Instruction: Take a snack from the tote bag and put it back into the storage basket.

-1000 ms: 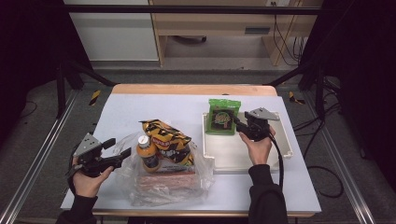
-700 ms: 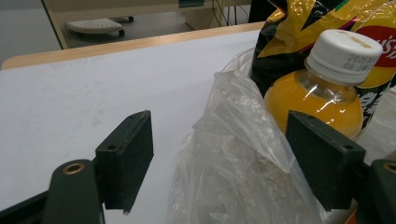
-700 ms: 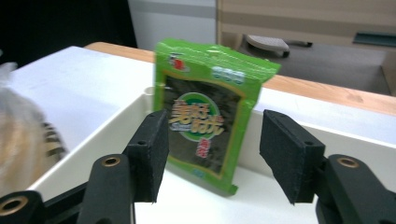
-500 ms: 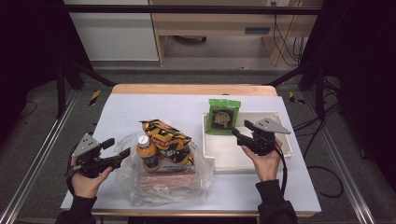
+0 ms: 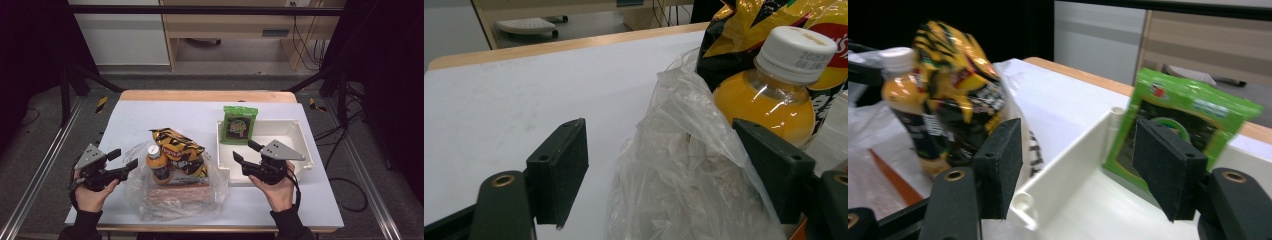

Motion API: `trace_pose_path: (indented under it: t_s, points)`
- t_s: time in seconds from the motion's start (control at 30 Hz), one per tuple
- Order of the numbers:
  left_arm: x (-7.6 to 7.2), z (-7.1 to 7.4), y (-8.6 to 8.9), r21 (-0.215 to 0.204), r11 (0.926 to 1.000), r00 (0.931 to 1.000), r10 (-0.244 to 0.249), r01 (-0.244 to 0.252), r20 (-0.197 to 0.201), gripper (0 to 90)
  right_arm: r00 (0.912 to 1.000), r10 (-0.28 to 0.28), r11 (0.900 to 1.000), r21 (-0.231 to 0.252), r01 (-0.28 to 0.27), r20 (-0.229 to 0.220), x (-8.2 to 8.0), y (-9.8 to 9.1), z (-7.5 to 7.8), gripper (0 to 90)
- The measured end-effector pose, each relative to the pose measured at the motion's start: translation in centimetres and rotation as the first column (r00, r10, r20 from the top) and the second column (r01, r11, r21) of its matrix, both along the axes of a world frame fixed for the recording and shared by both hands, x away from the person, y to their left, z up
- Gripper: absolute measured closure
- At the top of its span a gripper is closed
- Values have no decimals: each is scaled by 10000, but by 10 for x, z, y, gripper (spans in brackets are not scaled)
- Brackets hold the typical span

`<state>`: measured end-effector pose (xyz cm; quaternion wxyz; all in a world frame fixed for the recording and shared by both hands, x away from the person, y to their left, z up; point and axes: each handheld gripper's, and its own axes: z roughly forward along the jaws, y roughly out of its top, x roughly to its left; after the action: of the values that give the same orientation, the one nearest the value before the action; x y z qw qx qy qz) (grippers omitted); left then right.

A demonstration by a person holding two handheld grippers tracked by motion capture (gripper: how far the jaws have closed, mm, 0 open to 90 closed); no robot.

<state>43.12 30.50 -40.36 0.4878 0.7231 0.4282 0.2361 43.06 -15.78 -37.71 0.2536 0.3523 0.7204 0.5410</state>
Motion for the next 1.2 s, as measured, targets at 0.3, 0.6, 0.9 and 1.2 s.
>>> trace_pose_path:
  t_s: [0.3,0.6,0.9,1.2]
  points:
    - [-1,-1,0,56,10000,10000,-48,49,-64,248,9975,707,9967,405,-703,-86,-13,28,6,334]
    - [-6,-3,4,6,10000,9998,-5,5,-176,393,9895,1414,9894,368,-1402,-310,-12,57,4,328]
    - [-12,-2,4,-111,9998,9997,-153,150,-211,568,9834,1778,9840,187,-1773,-349,-9,81,6,338]
    - [-15,-9,0,2,9998,9994,-181,182,-296,717,9854,1560,9877,149,-1554,-682,5,98,-2,391]
